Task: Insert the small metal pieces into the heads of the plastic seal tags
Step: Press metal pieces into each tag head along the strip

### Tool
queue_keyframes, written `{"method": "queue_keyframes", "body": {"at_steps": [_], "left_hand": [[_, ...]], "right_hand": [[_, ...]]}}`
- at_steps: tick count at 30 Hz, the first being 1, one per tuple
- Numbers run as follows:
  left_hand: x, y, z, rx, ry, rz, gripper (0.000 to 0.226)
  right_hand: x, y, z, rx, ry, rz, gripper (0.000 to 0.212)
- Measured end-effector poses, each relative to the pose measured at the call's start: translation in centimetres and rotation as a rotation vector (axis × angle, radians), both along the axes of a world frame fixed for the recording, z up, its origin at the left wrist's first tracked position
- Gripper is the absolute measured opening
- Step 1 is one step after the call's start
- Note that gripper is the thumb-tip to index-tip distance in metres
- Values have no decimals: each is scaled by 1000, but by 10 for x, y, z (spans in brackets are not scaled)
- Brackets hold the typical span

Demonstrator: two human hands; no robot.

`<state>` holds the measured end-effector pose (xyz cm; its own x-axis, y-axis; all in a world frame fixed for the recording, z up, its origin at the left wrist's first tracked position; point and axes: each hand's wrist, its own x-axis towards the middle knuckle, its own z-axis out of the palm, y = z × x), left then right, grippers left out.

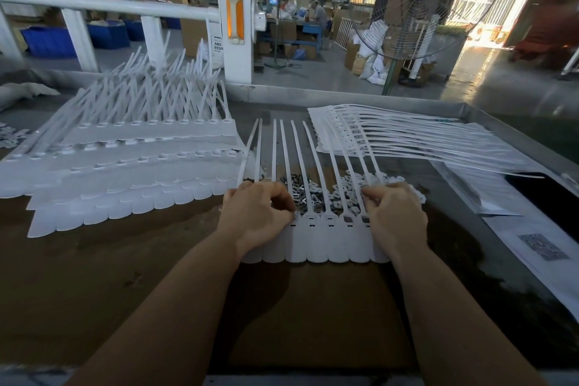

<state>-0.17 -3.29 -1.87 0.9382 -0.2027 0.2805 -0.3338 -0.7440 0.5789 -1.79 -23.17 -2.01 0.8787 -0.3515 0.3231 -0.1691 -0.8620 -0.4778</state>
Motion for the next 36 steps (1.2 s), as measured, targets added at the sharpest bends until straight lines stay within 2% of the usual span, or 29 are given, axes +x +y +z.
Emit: {"method": "queue_keyframes", "body": {"at_steps": [8,17,20,23,26,36], "left_hand": [[0,0,1,11,0,-5,18],[-1,0,-1,7,-5,-3,19],[-1,0,0,9,-2,1,21],[0,0,0,4,4,-3,20],[0,0,0,2,-3,1,20],[2,1,-3,7,-13,1,23]], "right_hand": [[3,-1,6,-145,215,27,38],[-3,2,0,16,-7,-12,18],[-3,2,1,4,-3,-13,21],[-2,0,2,-35,88,16,32],[-1,-2,6,-29,153,40,33],[-2,1,2,67,18,-3,18]]}}
